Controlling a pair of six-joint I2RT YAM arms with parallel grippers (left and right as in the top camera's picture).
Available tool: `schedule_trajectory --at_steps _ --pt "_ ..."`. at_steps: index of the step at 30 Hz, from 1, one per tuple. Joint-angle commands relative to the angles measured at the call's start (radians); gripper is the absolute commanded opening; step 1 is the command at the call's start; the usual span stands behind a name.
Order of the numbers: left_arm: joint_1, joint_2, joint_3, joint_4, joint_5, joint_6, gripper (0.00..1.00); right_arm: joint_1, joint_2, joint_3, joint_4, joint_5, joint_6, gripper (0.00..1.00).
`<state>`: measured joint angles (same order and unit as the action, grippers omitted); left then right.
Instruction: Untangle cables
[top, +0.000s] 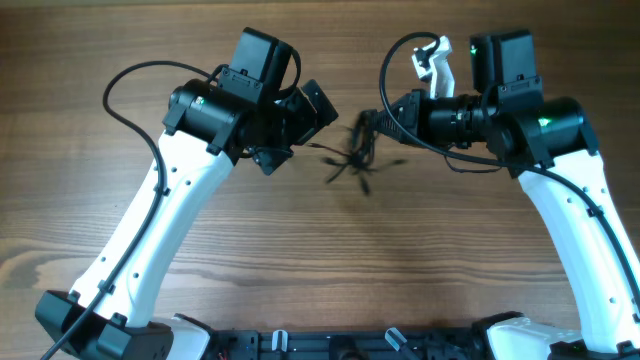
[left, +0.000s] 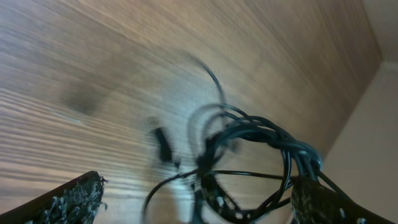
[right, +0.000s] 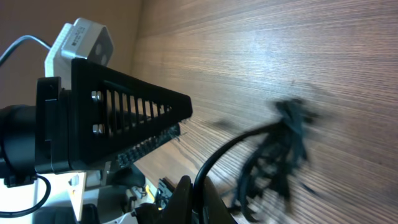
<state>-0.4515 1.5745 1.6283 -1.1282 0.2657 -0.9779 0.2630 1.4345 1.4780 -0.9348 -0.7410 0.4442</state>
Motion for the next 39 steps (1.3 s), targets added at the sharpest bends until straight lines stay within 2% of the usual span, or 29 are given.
schedule_trajectory --at_steps 1,12,16,23,35,39 --pt "-0.004 0.012 0.012 -0.003 0.055 0.006 1.00 0.002 0.003 0.005 0.024 -0.077 0.000 0.04" --pt "-0.040 0.029 0.012 0.000 0.056 0.070 0.98 0.002 0.004 0.005 0.111 -0.229 -0.012 0.06" --pt "-0.028 0.029 0.012 0.011 0.060 0.134 0.98 0.002 0.004 0.005 0.127 -0.311 -0.042 0.06" --pt "-0.026 0.029 0.012 0.022 0.060 0.164 0.99 0.002 0.004 0.005 0.211 -0.494 -0.042 0.06" --pt "-0.026 0.067 0.012 0.038 0.055 0.164 0.98 0.002 0.004 0.005 0.619 -0.713 0.298 0.04" --pt "-0.026 0.101 0.012 0.037 0.055 0.164 0.97 0.002 0.004 0.005 0.659 -0.713 0.325 0.04"
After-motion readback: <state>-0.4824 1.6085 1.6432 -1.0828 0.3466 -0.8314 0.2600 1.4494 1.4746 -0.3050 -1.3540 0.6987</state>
